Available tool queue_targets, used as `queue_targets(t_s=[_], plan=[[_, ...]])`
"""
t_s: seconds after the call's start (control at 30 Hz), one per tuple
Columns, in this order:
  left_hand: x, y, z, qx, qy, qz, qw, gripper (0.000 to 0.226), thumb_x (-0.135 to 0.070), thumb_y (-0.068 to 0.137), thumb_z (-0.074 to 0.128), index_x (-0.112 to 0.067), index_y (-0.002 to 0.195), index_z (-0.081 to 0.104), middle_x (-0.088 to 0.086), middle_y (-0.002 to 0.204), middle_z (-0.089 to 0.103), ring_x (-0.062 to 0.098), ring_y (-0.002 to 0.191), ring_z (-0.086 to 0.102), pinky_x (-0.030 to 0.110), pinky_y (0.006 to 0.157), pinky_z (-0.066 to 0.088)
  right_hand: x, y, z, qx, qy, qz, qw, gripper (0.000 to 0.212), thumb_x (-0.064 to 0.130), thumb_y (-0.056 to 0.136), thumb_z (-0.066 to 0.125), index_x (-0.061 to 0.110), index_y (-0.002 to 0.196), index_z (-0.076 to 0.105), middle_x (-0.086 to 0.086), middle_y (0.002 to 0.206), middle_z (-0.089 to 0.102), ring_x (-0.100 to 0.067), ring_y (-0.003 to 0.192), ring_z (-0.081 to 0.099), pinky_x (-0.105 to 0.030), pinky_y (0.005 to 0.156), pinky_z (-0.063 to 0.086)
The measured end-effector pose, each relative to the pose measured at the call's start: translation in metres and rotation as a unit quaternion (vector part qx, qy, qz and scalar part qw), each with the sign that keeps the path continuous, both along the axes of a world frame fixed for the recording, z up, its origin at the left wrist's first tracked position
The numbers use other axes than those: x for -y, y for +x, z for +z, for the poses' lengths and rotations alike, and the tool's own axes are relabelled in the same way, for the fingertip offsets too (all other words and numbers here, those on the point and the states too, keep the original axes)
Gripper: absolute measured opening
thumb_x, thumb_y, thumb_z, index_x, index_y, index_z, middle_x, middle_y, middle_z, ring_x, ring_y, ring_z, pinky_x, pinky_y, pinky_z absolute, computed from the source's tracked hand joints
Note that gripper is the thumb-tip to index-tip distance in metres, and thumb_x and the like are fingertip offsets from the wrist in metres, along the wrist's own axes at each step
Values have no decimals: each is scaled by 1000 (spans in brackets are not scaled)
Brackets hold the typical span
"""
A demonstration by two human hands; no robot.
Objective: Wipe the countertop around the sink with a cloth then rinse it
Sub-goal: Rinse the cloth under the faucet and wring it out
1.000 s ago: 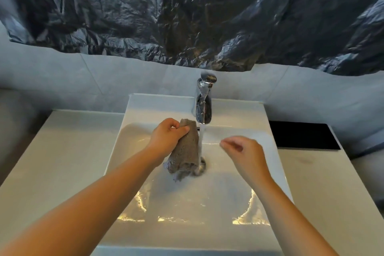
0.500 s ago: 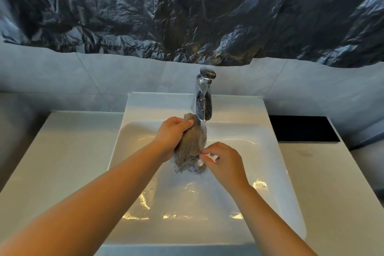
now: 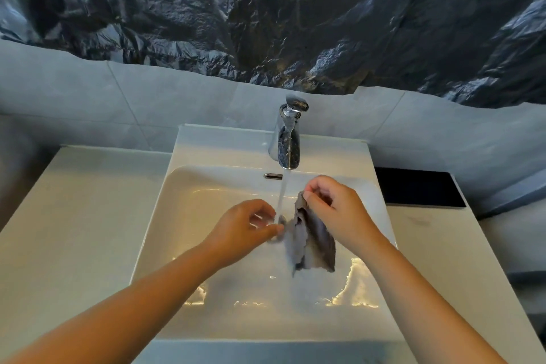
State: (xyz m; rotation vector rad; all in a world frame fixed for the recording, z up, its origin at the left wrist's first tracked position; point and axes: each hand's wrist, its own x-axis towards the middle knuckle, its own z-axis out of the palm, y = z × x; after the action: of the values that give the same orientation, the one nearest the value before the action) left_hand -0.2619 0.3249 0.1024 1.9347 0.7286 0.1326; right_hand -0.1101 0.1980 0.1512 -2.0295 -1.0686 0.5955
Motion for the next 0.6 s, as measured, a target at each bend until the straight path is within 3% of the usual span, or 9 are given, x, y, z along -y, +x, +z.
queue_targets(t_s=[0.1,0.2,0.33,0.5,0.6], plan=[[12,4,4,50,-61,38,996,21,-36,82,70,-21,95,67,-7,90,69,3,79,65,15,67,50,1,4,16,25,-50,33,998,11,24,93,56,27,85,63,9,80,65,-5,68,59,-15,57,43],[18,8,12,47,-94,71,992,24,-44,81,68,-21,85,67,-4,82,69,14,77,67,27,70,57,2,4,21,47,-52,10,998,15,20,92,58,26,81,66,6,83,67,-6,78,62,-18,66,48],[26,8,13,-17,-91,72,993,36,-51,74,71,-18,86,65,-2,81,68,15,74,67,32,73,59,1,-6,20,-43,-14,-23,999,11,19,90,62,23,82,69,5,84,70,-7,82,66,-21,71,54],[17,6,18,1,-177,124,976,18,-13,77,77,-1,85,67,14,80,71,18,64,69,27,64,59,0,-11,20,-93,14,-51,994,10,18,91,61,22,89,70,3,87,72,-7,82,67,-14,66,49],[-2,0,22,17,-141,138,980,13,-2,75,76,1,84,66,16,78,71,21,63,69,29,63,60,2,-6,19,-110,19,-79,991,15,15,93,57,20,94,71,-1,88,70,-14,75,66,-15,53,49]])
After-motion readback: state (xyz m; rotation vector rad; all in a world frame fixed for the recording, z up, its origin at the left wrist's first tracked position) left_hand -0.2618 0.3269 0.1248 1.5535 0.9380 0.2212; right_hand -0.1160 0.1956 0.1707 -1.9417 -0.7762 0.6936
